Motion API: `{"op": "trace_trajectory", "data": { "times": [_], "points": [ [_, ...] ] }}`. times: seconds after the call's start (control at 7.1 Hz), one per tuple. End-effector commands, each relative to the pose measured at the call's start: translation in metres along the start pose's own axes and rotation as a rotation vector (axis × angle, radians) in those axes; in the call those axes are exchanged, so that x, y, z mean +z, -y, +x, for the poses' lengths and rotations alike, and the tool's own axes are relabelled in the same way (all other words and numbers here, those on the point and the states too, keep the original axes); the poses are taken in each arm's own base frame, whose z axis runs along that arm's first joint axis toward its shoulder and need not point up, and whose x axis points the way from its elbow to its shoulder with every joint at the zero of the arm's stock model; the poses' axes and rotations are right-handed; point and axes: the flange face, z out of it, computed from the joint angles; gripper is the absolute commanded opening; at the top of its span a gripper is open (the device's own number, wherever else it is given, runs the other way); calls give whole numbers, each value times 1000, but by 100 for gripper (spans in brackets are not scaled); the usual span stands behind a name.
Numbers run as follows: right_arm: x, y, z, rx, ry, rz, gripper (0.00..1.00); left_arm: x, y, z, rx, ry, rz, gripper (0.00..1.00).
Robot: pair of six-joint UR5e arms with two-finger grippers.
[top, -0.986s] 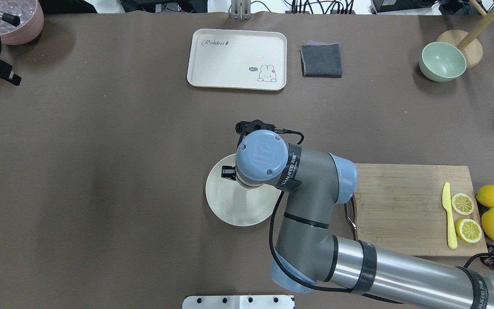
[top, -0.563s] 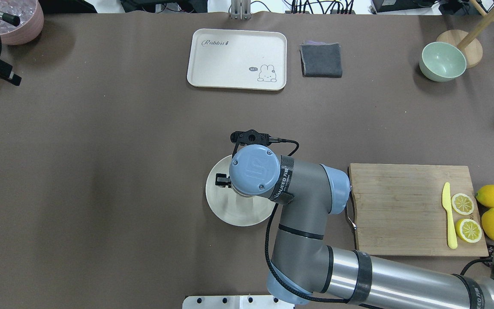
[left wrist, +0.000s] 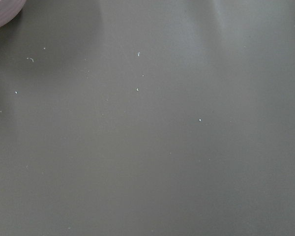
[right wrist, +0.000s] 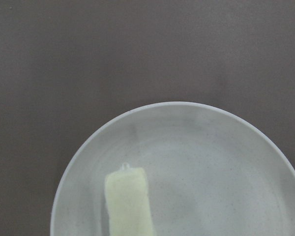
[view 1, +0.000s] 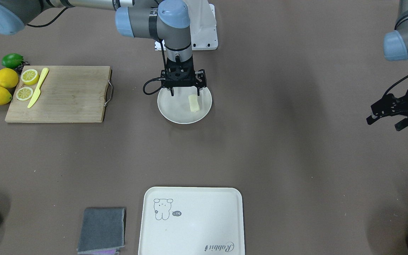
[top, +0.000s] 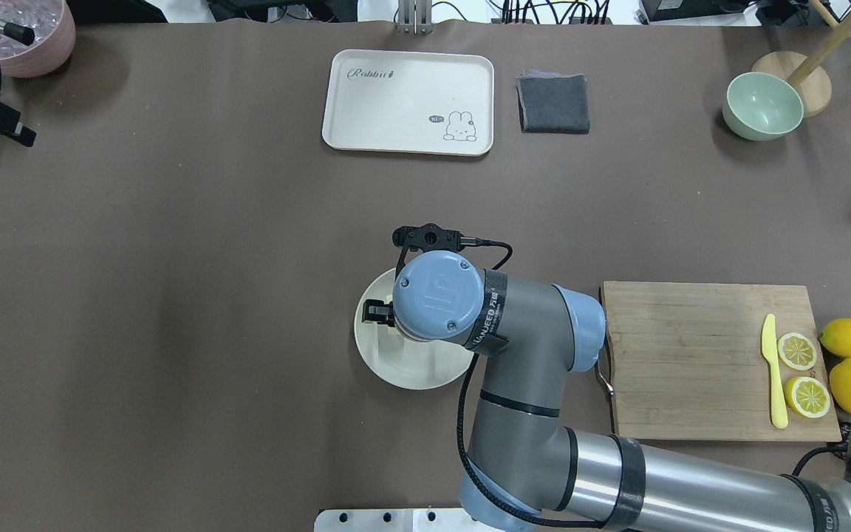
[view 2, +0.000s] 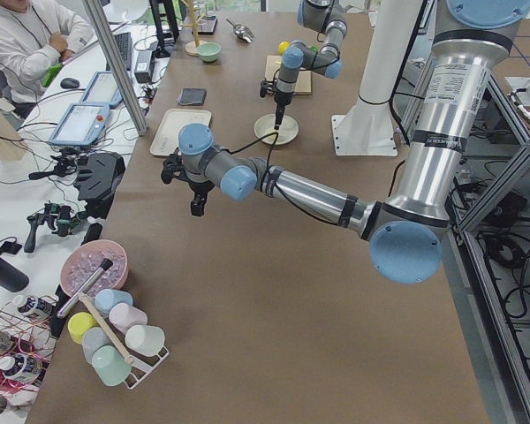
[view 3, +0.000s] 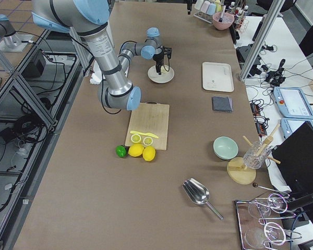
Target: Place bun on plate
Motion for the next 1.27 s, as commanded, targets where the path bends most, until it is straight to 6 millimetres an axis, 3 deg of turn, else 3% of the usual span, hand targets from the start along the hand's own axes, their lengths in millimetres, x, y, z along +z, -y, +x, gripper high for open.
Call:
{"op": "trace_trajectory", "data": {
  "times": [0.0, 0.14, 0.28, 0.56, 0.7, 0.85, 0.99, 1.13],
  "points": [
    [-42, 29, 14, 22, 13, 2, 100, -19, 5, -14, -35, 19, 9, 98],
    [-60, 58, 30, 51, 17, -24, 100, -30, 7, -31, 7, 33, 20, 98],
    [-66, 88, 57, 41, 6, -26, 100, -53, 0, -70, 42, 79, -1, 98],
    [-84, 134, 135, 9, -11, -41, 100, -101, -14, -133, 79, 135, -77, 98],
    [-93, 152, 172, -14, -21, -46, 100, -103, -44, -175, 49, 228, -122, 98],
    [-104, 174, 213, -41, -29, -52, 100, -82, -97, -214, -23, 271, -194, 98],
    [-119, 198, 258, -65, -32, -56, 100, -77, -114, -226, -44, 272, -210, 98],
    [-129, 205, 310, -117, -46, -70, 100, -75, -135, -230, -52, 261, -210, 98]
  ]
}}
